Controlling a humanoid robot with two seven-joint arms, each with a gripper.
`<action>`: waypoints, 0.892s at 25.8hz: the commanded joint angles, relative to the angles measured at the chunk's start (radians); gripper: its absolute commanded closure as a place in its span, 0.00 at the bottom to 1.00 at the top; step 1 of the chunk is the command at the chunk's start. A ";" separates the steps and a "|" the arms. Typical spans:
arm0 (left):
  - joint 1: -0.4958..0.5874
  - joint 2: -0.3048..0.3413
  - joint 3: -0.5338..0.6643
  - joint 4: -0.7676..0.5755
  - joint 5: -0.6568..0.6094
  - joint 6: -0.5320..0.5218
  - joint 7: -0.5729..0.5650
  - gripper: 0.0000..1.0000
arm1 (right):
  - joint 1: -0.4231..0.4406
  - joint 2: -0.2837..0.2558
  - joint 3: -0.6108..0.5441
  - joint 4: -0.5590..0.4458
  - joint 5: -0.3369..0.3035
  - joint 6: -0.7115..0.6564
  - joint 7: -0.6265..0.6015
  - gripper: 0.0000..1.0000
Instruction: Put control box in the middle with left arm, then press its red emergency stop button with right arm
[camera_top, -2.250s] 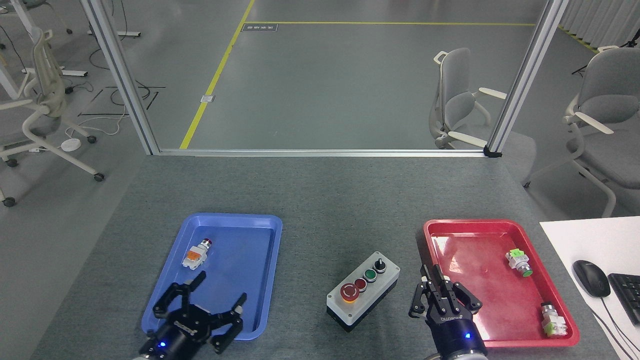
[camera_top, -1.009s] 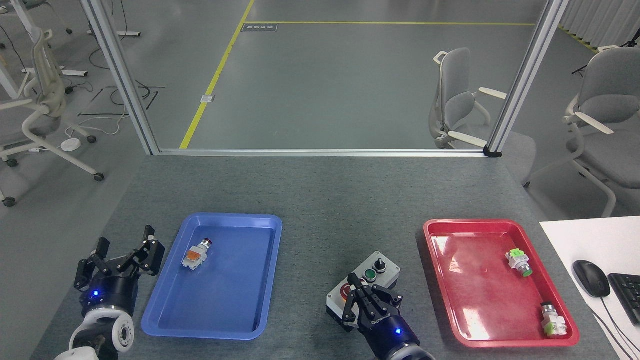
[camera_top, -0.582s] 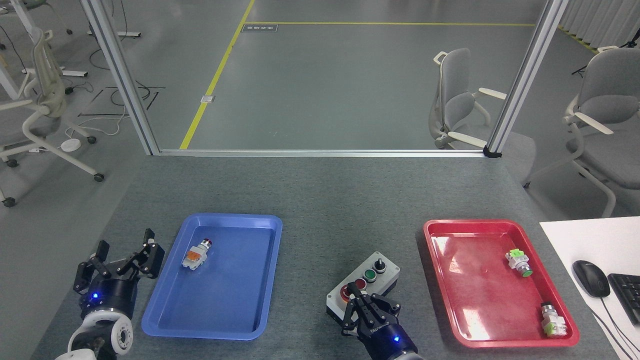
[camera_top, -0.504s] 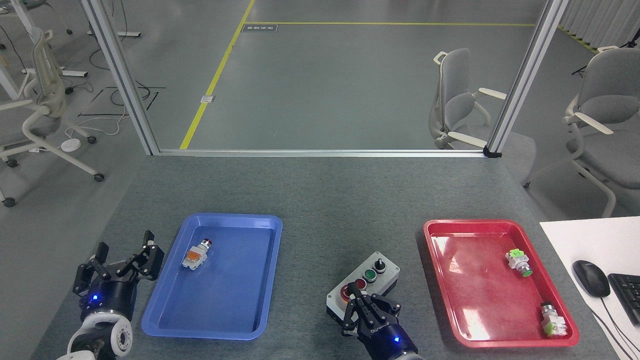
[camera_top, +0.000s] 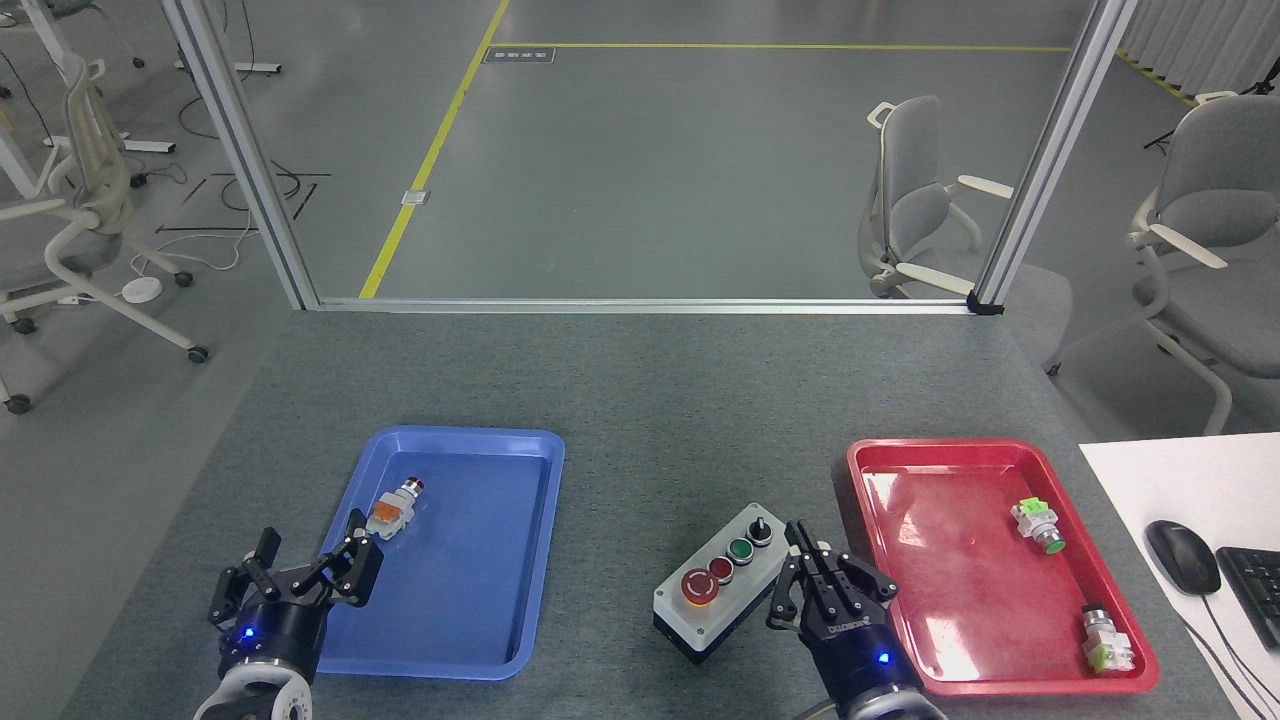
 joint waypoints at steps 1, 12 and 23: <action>0.001 -0.006 -0.004 0.003 0.011 0.000 0.003 0.01 | 0.031 -0.013 -0.089 -0.030 -0.007 0.019 -0.003 0.26; 0.000 -0.009 -0.004 0.003 0.014 0.000 0.003 0.01 | 0.076 -0.065 -0.182 -0.081 -0.026 0.094 -0.004 0.02; 0.000 -0.009 -0.004 0.004 0.014 0.000 0.003 0.01 | 0.099 -0.088 -0.196 -0.081 -0.026 0.091 0.008 0.02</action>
